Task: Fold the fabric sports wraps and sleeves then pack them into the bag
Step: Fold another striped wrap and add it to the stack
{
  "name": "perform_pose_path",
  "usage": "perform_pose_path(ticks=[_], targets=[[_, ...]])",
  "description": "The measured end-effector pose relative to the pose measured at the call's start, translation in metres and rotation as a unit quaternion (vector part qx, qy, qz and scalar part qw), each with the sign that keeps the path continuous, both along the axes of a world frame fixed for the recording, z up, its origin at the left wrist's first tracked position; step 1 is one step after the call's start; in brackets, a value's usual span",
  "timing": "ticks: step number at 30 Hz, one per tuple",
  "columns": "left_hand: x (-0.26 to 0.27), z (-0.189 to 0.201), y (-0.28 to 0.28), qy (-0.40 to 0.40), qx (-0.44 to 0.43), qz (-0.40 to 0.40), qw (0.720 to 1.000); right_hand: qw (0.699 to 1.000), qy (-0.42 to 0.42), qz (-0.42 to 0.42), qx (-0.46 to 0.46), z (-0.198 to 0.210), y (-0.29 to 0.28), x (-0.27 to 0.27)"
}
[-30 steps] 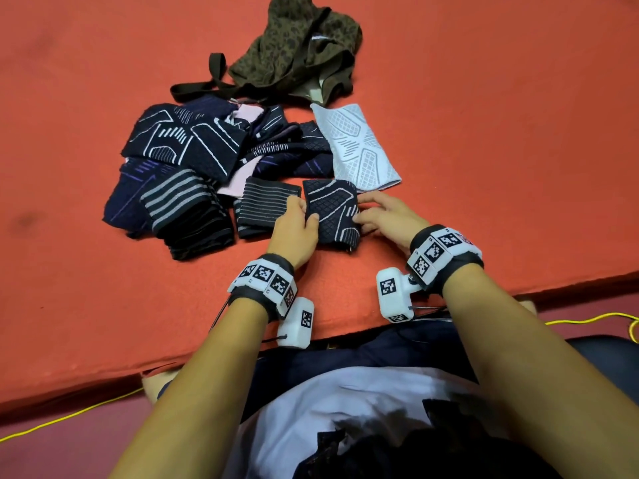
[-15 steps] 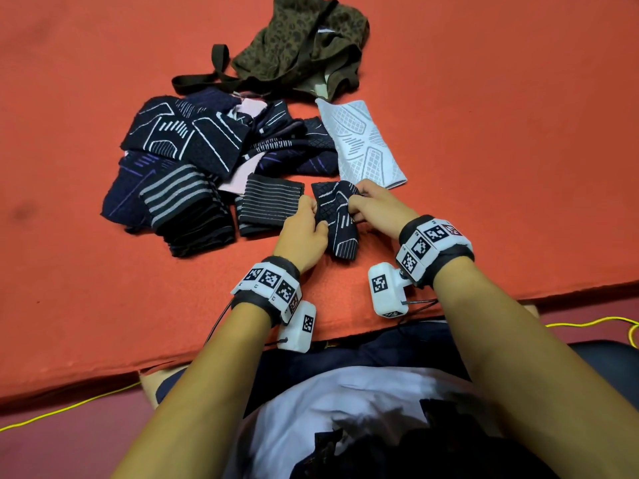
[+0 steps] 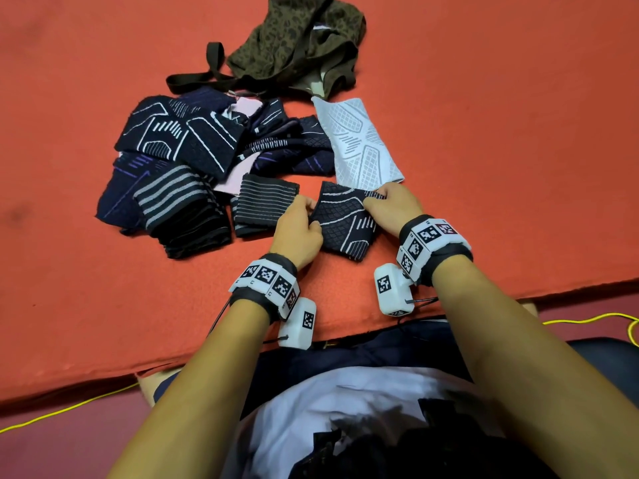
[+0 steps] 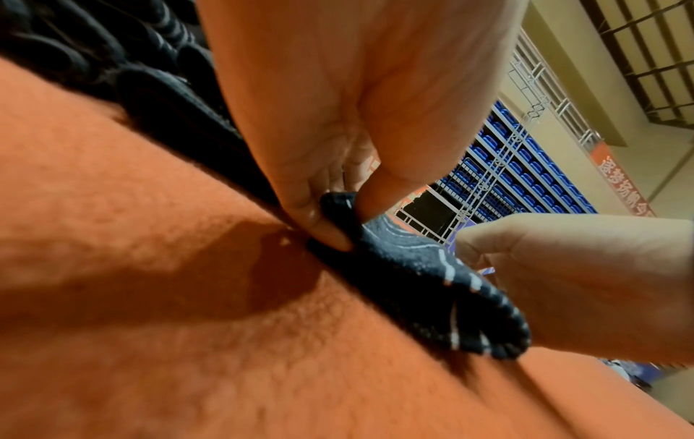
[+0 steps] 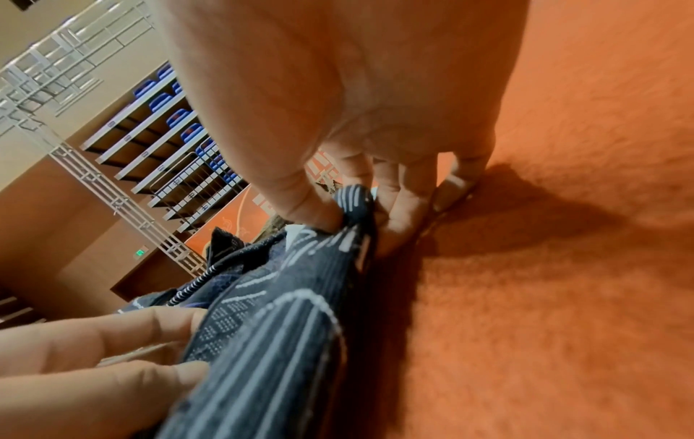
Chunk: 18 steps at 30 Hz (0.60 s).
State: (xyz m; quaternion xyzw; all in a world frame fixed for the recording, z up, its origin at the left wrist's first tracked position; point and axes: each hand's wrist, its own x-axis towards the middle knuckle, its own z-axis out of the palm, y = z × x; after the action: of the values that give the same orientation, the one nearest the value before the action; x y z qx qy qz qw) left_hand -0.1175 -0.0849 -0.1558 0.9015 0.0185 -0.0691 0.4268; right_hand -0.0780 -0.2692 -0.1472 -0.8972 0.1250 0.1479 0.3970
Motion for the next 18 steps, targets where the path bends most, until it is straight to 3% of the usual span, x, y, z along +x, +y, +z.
perform_pose_path(ticks=[5,11,18], targets=[[0.005,-0.003,-0.001,0.013,0.060,-0.027,0.998,1.000,-0.010,-0.006,-0.016,-0.010,0.001,0.000],[0.007,0.004,0.001,0.030,0.049,-0.018,0.998,1.000,-0.017,-0.010,-0.024,-0.012,0.003,0.000],[0.004,0.005,0.001,0.034,0.053,-0.013,0.998,0.999,-0.023,-0.018,0.035,-0.015,0.005,0.001]])
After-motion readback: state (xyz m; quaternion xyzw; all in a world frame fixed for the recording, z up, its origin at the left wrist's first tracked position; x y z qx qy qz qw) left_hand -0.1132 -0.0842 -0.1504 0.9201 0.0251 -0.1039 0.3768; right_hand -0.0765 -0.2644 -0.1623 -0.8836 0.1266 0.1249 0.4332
